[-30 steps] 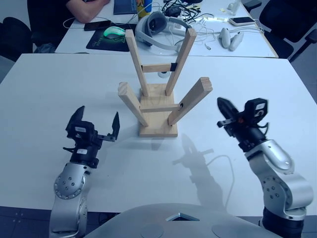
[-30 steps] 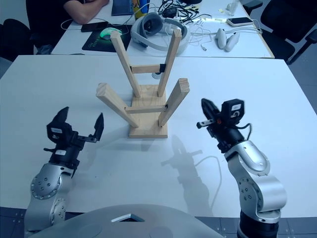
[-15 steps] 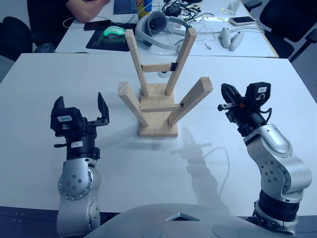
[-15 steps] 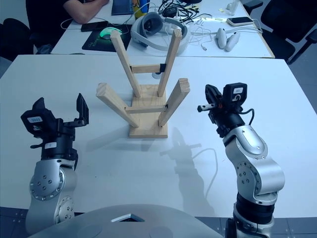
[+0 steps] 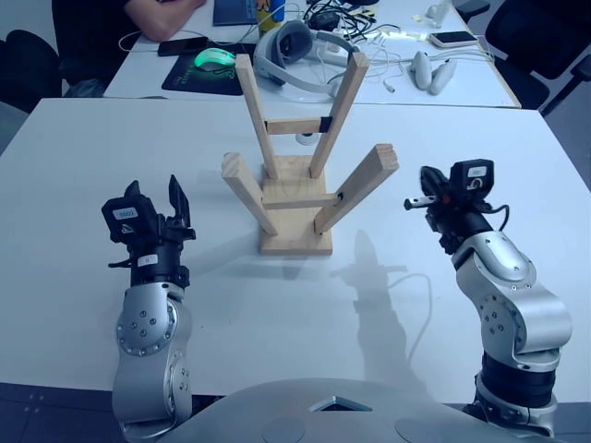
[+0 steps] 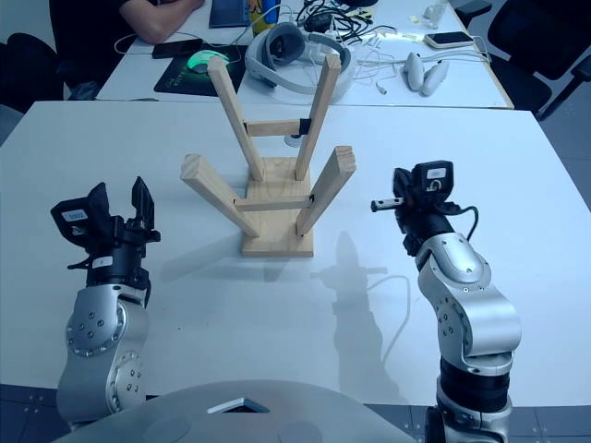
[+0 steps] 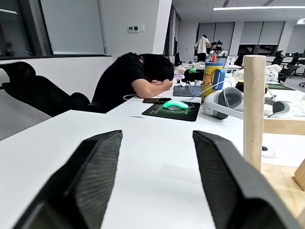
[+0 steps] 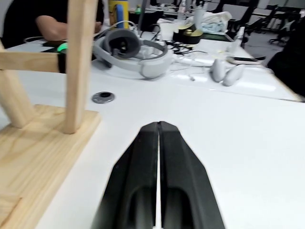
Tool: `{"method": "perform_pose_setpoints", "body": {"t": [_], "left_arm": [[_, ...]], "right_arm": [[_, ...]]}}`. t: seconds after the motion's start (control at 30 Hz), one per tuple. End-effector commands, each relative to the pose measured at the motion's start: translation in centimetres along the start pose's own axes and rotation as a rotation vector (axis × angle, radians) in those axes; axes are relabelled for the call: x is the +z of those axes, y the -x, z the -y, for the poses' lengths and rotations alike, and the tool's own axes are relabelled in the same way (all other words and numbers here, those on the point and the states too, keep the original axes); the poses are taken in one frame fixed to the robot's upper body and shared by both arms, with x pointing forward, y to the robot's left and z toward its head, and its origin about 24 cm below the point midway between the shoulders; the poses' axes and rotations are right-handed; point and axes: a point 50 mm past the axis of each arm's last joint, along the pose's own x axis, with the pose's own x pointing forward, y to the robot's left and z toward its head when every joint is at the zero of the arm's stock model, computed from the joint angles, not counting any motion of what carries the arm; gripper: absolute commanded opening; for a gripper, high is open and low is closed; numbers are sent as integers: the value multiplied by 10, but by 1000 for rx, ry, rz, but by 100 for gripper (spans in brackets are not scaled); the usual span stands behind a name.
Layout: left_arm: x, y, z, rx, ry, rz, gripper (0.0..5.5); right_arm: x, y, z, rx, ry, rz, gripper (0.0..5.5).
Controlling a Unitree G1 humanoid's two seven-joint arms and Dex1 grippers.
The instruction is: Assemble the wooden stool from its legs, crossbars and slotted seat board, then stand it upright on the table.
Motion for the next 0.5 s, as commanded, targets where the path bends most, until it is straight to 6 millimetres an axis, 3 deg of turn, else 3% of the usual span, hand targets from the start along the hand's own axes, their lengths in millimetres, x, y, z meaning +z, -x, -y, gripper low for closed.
{"method": "perform_pose_setpoints", "body": {"t": [0.03, 0.1, 0.17, 0.23, 0.33, 0.43, 0.5], "left_arm": [[0, -9, 6, -127, -35, -19, 197], [-1, -10, 10, -169, -51, -23, 164], [0, -11, 12, -180, -52, -23, 126], [3, -10, 13, -200, -70, 1, 93], [9, -10, 9, -174, -80, 35, 47], [11, -10, 7, -169, -103, 51, 2], [11, -10, 7, -173, -104, 52, 2]], "right_arm": [[3, 31, 5, -50, 207, 112, 0], [-9, 40, 0, -30, 221, 89, 0], [-21, 44, -12, 74, 94, 43, 0], [-18, 43, -22, 139, -2, 75, 0], [-12, 31, -22, 125, -108, 100, 0], [-4, 27, -24, 124, -135, 131, 0], [1, 29, -25, 121, -141, 150, 0]]}}
